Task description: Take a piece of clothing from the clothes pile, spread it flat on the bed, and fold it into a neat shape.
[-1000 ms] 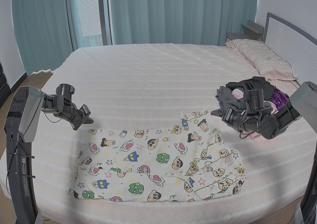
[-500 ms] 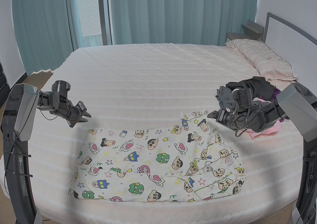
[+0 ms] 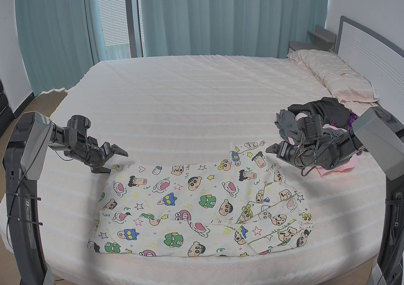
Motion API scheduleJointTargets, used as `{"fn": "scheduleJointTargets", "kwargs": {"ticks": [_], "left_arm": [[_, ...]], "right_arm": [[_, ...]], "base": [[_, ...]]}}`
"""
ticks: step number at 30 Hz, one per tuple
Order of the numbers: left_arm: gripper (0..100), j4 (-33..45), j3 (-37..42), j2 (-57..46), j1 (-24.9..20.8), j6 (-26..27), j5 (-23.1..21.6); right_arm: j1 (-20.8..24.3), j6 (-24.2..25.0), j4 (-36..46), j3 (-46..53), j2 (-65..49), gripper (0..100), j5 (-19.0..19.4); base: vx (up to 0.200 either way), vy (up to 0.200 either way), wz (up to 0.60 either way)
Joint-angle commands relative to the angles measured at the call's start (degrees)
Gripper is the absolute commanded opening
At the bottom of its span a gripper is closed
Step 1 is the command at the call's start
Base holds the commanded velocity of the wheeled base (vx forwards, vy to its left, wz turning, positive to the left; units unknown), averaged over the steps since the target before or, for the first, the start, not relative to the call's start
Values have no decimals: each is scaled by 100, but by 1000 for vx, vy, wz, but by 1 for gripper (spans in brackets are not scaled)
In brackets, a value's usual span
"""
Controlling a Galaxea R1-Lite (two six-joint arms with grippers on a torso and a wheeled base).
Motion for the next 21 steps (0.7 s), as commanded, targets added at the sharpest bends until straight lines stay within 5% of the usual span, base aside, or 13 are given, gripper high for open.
{"fn": "scheduleJointTargets", "kwargs": {"ticks": [1, 11, 12, 21], "left_arm": [[100, -45, 327, -30, 115, 331, -304], [100, -300, 380, -30, 186, 498, -489], [0, -300, 380, -48, 186, 498, -603], [0, -300, 380, -13, 194, 507, -779]], "right_arm": [[-4, 1, -3, 42, -20, 100, 4], [31, 1, -47, 7, 6, 100, 13], [31, 1, -38, -2, 6, 100, 13], [22, 1, -29, -55, 68, 100, 21]], "base": [[0, 0, 0], [0, 0, 0], [0, 0, 0], [0, 0, 0]]}}
